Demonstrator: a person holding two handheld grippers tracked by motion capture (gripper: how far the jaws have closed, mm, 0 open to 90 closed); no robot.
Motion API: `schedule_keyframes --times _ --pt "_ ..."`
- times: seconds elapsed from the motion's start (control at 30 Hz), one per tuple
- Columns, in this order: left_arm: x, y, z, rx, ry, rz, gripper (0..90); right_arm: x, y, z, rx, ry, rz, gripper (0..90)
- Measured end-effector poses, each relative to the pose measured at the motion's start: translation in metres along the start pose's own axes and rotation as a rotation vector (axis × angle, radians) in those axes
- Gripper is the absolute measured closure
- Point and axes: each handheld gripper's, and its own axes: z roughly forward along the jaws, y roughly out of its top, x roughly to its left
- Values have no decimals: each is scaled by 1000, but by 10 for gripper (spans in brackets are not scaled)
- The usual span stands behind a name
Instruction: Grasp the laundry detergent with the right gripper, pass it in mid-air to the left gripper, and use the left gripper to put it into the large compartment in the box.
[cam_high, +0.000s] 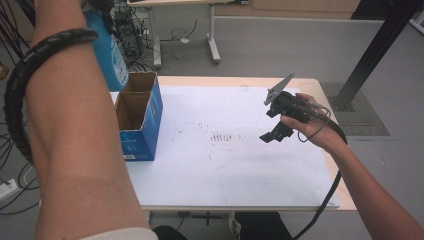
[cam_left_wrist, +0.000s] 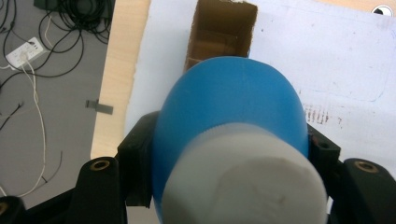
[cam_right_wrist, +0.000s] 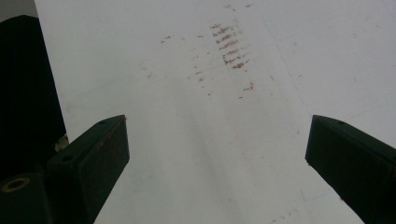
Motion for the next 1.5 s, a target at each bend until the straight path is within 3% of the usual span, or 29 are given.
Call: schedule_keyframes --times 0.47,0.87,1.2,1.5 --pt "4 2 3 -9 7 -9 368 -2 -2 -2 4 -12 2 61" --pt "6 8 29 18 -9 3 368 -6 -5 -1 12 -14 15 61" --pt "10 6 60 44 -12 14 368 -4 -3 2 26 -9 9 61" --pt "9 -2 102 68 -25 63 368 -2 2 4 37 -13 -7 62"
